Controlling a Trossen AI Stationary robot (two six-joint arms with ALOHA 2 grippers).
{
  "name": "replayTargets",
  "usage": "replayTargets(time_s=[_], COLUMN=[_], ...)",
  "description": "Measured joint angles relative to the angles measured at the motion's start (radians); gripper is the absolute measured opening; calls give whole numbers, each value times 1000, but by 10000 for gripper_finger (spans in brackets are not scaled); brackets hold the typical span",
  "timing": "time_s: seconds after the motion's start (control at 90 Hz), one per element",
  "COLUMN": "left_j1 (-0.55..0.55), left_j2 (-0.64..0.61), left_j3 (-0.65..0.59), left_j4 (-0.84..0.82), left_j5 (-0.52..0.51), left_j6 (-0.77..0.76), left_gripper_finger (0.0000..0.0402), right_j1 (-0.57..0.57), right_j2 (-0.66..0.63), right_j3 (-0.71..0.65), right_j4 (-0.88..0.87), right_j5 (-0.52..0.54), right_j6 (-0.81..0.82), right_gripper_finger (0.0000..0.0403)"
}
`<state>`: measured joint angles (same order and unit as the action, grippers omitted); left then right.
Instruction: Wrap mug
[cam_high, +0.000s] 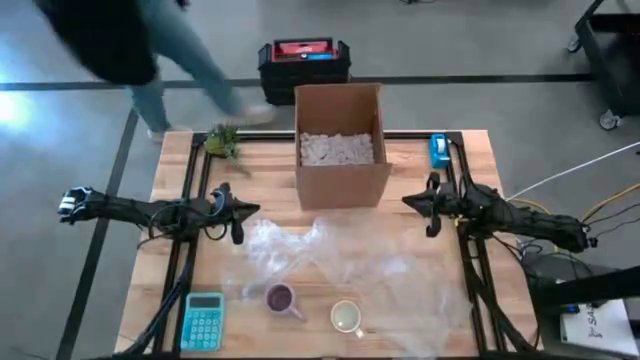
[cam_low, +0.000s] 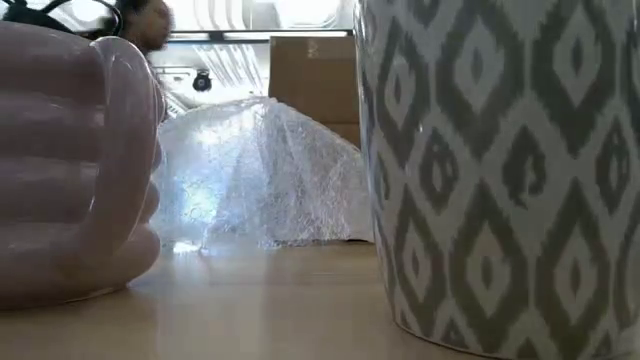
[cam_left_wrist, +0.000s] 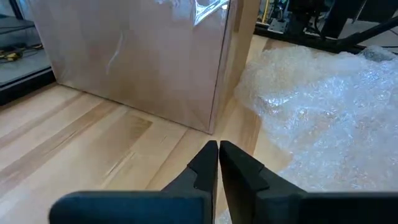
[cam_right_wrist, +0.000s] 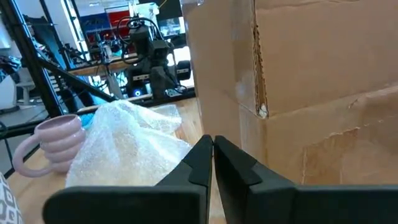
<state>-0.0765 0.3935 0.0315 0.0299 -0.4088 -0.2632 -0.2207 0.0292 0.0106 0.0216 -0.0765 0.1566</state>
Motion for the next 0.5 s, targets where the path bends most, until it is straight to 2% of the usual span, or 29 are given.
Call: replayTargets(time_s=[0.5], left_j1=[0], left_j2=[0], left_j3=[0], left_j4=[0], left_j5=[0], left_j6=[0], left_gripper_finger=[4], right_j1=[0], right_j2=[0], right_j3=[0], right_j4=[-1], right_j5=[0], right_j6=[0], right_gripper_finger=[2])
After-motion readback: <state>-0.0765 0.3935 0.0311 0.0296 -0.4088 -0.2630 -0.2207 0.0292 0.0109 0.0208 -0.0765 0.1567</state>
